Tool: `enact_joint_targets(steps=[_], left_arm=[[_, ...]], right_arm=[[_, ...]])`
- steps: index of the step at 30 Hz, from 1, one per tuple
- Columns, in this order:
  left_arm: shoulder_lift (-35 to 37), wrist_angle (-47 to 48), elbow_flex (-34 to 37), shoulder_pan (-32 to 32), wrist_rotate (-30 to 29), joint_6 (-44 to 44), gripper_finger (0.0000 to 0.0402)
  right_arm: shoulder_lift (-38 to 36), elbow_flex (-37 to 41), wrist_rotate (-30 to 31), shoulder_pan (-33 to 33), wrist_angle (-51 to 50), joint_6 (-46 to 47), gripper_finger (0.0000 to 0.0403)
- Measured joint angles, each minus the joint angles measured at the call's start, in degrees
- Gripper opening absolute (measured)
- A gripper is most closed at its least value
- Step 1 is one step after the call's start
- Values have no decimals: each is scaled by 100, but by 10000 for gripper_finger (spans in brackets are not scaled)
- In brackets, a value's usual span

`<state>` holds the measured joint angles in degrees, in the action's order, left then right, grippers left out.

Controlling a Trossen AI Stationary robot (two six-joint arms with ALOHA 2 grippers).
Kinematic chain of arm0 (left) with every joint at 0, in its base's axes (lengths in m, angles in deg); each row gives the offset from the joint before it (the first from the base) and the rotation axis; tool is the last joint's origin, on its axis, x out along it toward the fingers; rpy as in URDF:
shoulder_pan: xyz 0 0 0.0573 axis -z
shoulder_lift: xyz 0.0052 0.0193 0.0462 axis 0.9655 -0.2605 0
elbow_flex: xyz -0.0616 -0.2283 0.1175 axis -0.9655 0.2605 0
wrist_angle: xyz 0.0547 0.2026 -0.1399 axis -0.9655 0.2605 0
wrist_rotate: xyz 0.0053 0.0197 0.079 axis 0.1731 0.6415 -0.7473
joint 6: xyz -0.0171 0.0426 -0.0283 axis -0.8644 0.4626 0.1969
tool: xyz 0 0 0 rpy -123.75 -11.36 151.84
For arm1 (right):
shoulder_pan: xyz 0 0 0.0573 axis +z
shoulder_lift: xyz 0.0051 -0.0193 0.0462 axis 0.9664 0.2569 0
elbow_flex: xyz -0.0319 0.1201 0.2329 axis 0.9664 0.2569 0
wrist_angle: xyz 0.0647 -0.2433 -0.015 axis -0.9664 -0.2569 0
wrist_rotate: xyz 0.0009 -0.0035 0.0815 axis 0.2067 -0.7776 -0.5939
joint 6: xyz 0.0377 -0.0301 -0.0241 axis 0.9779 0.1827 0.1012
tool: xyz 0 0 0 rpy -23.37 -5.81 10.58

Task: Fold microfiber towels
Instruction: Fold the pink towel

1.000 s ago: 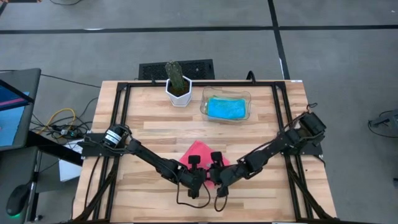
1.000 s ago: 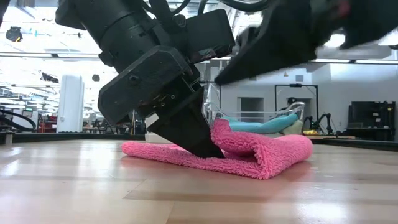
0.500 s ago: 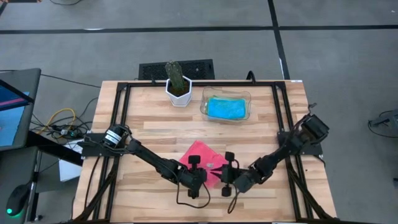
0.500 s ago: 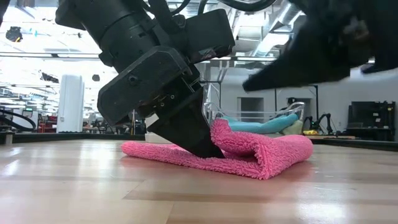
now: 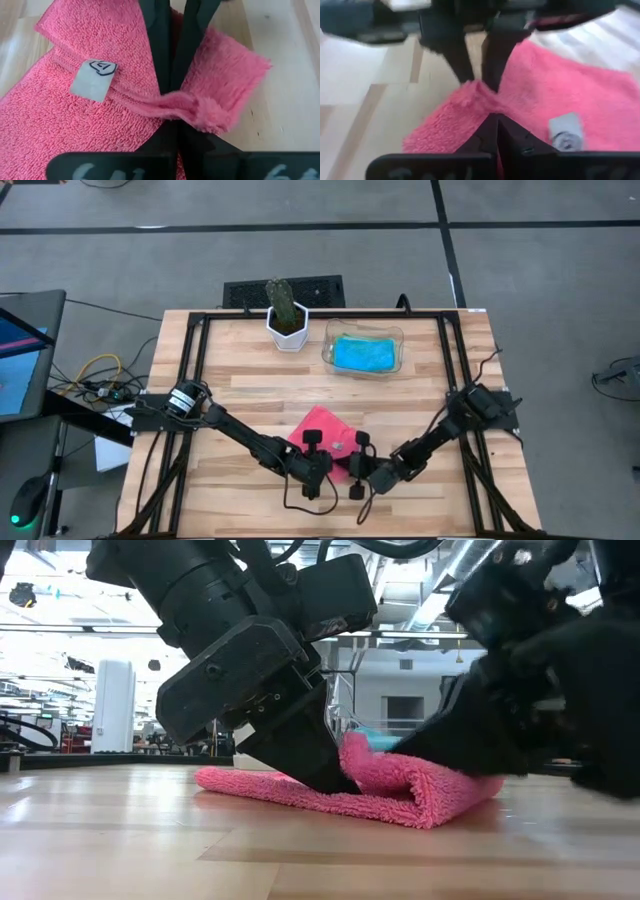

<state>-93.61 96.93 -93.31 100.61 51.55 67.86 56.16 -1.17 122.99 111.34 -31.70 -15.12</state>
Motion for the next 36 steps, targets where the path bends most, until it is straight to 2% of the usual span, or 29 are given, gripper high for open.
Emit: enact_joint_targets(steps=[6,11,18,22,24,27,31,36], left_arm=[[52,123,-15,-1,-2,184,0],[253,1101,-276,4,17,221,0],[321,2235,-949,30,9,49,0],[321,3562,-1577,156,-499,-457,0],[337,3883,-1832,277,-903,-717,0],[343,3069,-1804,549,-1529,-672,0],[266,1332,-1248,825,-1558,-211,0],[264,-399,-172,841,-1699,-421,0]], right_arm=[[133,-169,-78,-19,15,-120,23],[133,-167,-148,-76,8,-163,16],[133,-167,-148,-210,61,-240,33],[131,-165,-110,-274,436,-746,24],[127,-165,-108,-302,600,-911,18],[127,-165,70,-274,771,-1043,14],[-49,-163,894,-18,758,-1048,19],[-236,-163,1846,345,259,-889,19]])
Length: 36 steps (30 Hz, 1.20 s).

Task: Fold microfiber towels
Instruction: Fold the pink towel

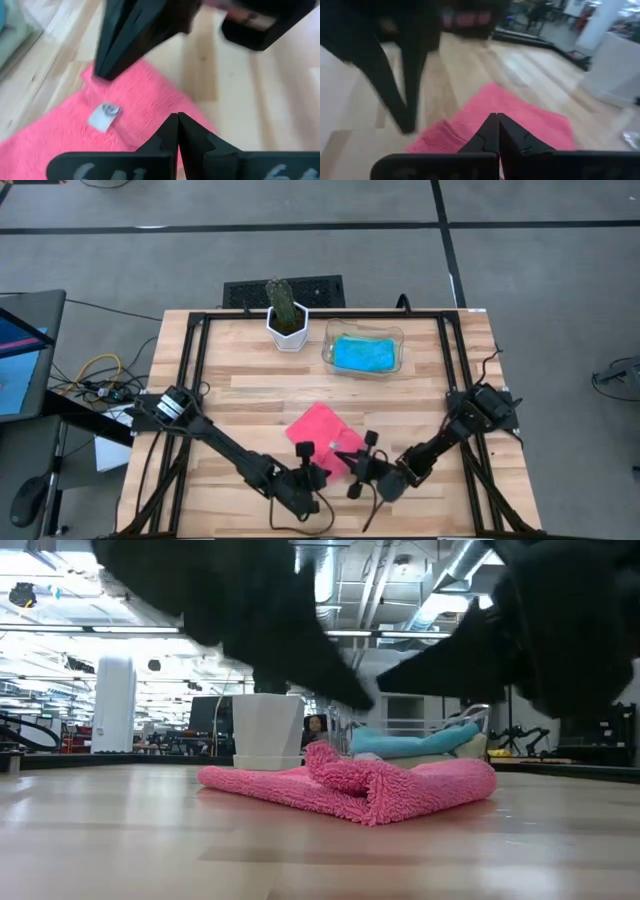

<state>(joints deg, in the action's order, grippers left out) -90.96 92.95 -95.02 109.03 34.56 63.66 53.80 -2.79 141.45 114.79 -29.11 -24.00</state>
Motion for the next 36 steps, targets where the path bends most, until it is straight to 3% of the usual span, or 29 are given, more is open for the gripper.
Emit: enact_joint_targets(steps=[5,9,17,22,26,31,36], left_arm=[[4,-1350,765,-37,-110,-80,0],[4,-1412,972,-84,-100,-353,0],[7,-978,1057,-76,4,-794,0],[7,-752,1057,-80,-1,-982,0],[7,-738,1057,-124,-1,-996,0],[7,-736,1057,-151,46,-1009,0],[7,-723,1057,-151,89,-1057,0]], right_arm=[[5,0,149,39,-896,935,14],[188,13,404,18,-1799,1956,21],[483,-2,204,-120,-1771,2524,15],[377,14,512,-6,-1712,2241,21],[171,4,658,194,-642,1292,17],[170,-38,-811,207,381,506,15],[170,-87,-1214,37,404,272,17]])
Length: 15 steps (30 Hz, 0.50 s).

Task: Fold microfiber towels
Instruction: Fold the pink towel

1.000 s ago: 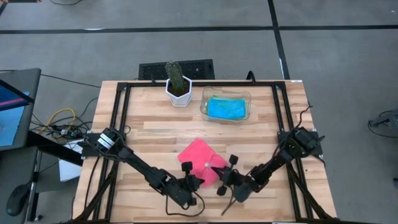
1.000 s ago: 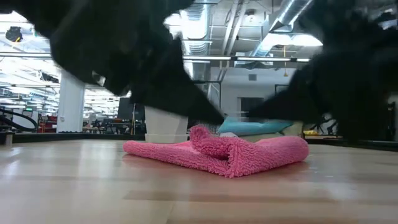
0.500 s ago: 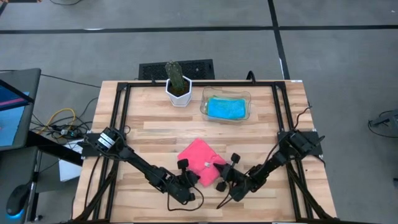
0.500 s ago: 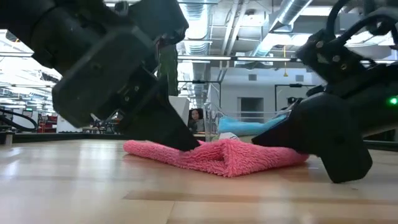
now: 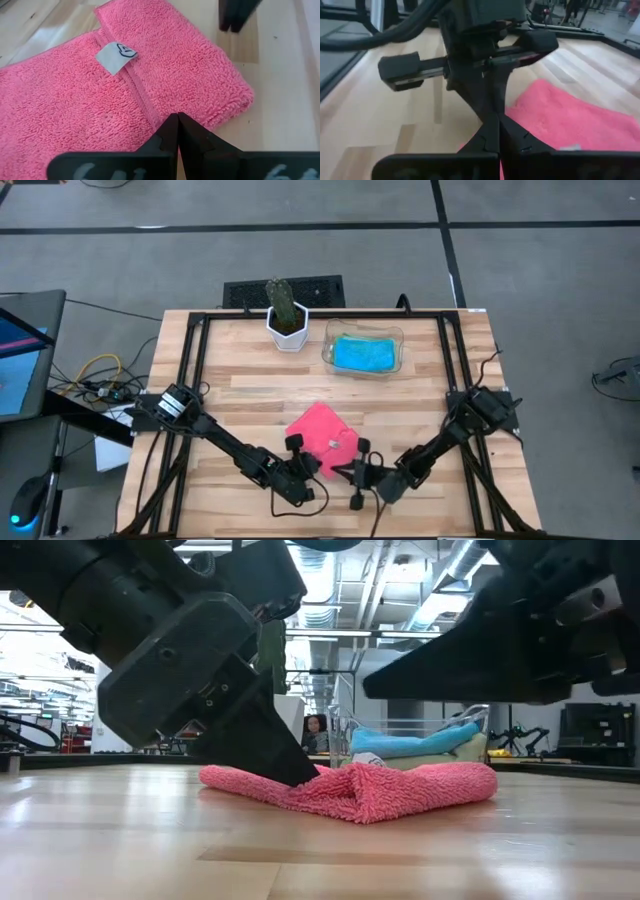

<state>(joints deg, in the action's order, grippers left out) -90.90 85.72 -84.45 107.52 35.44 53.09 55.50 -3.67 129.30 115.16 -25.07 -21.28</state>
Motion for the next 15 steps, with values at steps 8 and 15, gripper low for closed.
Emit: enact_joint_targets(steps=[8,15], left_arm=[[0,12,0,38,64,-96,0],[0,124,-2,44,104,-96,0]], right_arm=[[403,-139,-650,-135,310,20,16],[1113,-457,-769,-109,341,342,15]])
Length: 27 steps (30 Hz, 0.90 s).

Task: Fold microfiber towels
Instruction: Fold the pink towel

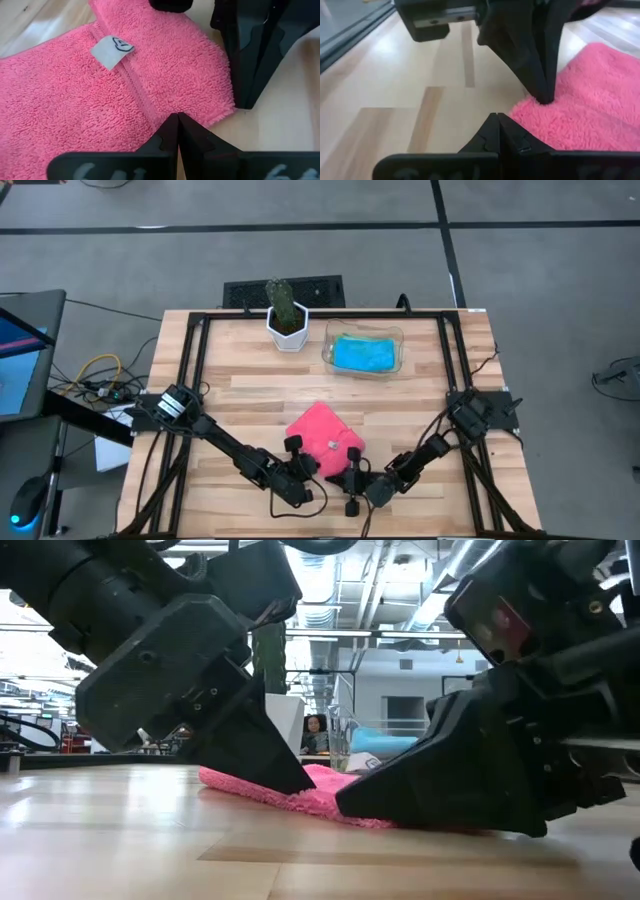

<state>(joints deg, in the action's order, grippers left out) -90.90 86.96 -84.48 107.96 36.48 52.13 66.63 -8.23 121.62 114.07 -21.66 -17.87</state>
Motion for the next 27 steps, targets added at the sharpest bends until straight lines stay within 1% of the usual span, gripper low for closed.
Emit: enact_joint_targets(steps=[4,7,9,12,14,16,18,23,25,27], left_arm=[[2,29,0,9,3,0,0],[2,50,0,11,5,2,0],[2,63,0,11,10,2,0],[2,80,0,11,19,0,0],[2,92,0,11,25,0,0],[2,105,-2,11,25,0,0],[2,113,-2,11,22,-1,0],[4,116,-2,11,7,4,0],[3,116,-2,11,3,7,0],[3,120,-2,11,1,4,0]], right_arm=[[-23,24,5,-11,-16,109,16],[-306,46,62,39,-105,-354,19],[-653,38,395,122,-57,-853,18],[-1065,131,1187,254,-145,-1694,13],[-1257,330,1621,254,-376,-1794,13],[-1354,630,1789,171,-477,-1324,15],[-1327,995,1846,105,-536,-605,18],[-1182,1713,1718,-56,-518,930,15],[-1114,1874,1678,-102,-518,1239,13],[-1017,1847,1661,-124,-407,1339,15]])
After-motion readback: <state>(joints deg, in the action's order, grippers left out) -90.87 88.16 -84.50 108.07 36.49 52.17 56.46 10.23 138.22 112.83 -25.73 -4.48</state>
